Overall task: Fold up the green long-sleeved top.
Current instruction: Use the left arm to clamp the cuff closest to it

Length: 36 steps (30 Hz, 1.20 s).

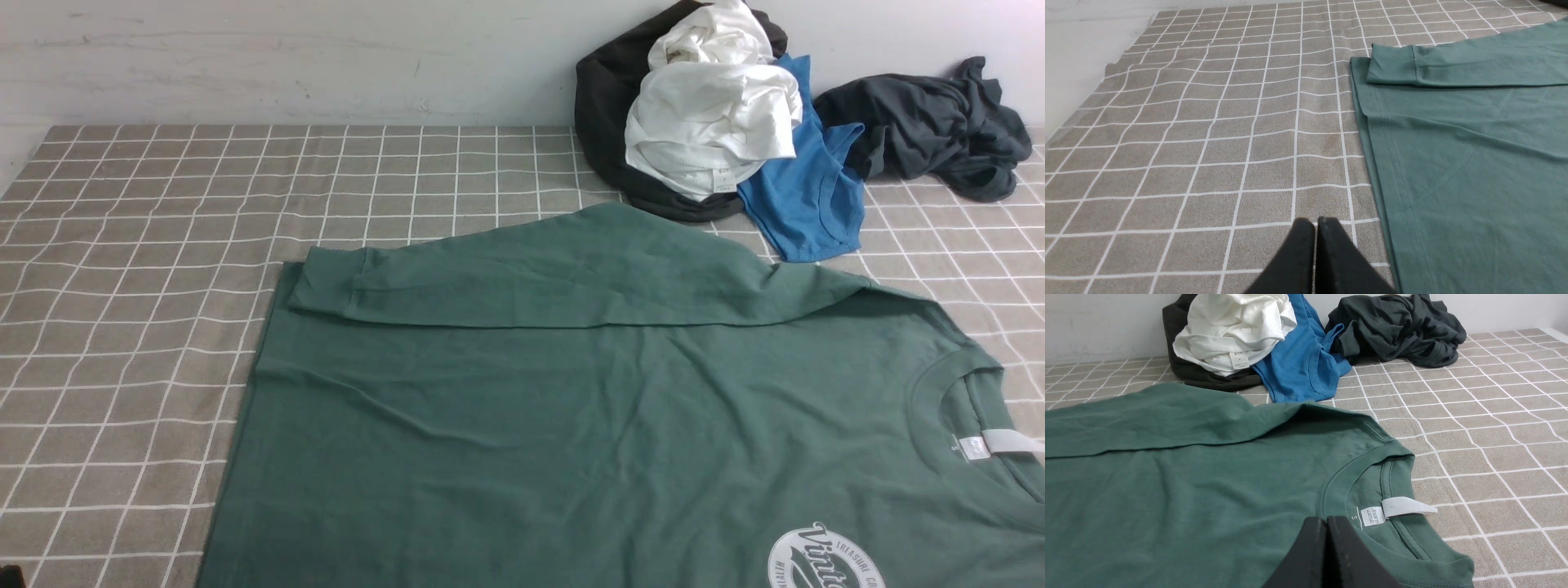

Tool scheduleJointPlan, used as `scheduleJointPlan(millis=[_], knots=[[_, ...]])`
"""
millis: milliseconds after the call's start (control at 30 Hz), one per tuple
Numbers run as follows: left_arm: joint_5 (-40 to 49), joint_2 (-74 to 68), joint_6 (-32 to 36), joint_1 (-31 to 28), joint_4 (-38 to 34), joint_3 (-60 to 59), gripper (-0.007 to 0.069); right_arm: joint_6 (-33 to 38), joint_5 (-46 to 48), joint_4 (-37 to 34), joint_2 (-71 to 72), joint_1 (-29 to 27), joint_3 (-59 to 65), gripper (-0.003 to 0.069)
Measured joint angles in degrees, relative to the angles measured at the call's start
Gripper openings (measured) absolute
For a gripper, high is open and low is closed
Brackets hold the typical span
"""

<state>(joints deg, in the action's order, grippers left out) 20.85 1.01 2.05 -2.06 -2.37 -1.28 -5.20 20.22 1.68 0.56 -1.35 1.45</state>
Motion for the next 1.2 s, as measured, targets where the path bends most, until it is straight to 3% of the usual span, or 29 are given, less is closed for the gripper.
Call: scheduleJointPlan(millis=[833,967,1033,1067,1100,1200], knots=[[-0.19,0.00,-0.53,0.00,-1.25,0.00,-0.0008,-0.23,0.00,0.00,0.00,0.00,0.00,-0.0015],[-0.23,0.00,-3.73,0.00,-6.92,-0.05,-0.0008,-0.34,0.07,-0.88,0.00,0.00,0.00,-0.0015],[-0.23,0.00,-6.84,0.00,-13.56,-0.11,-0.0008,-0.44,0.13,-3.20,0.00,0.00,-0.02,-0.0015],[-0.23,0.00,-8.97,0.00,-17.94,-0.17,-0.0008,-0.49,0.29,-5.15,0.00,0.00,-0.07,-0.0015],[-0.23,0.00,-13.40,0.00,-27.52,-0.23,-0.0008,-0.66,0.29,-10.18,0.00,0.00,-0.07,-0.0015],[-0.23,0.00,-16.85,0.00,-38.71,-0.27,-0.0008,-0.72,0.07,-18.38,0.00,0.00,-0.01,-0.0015]])
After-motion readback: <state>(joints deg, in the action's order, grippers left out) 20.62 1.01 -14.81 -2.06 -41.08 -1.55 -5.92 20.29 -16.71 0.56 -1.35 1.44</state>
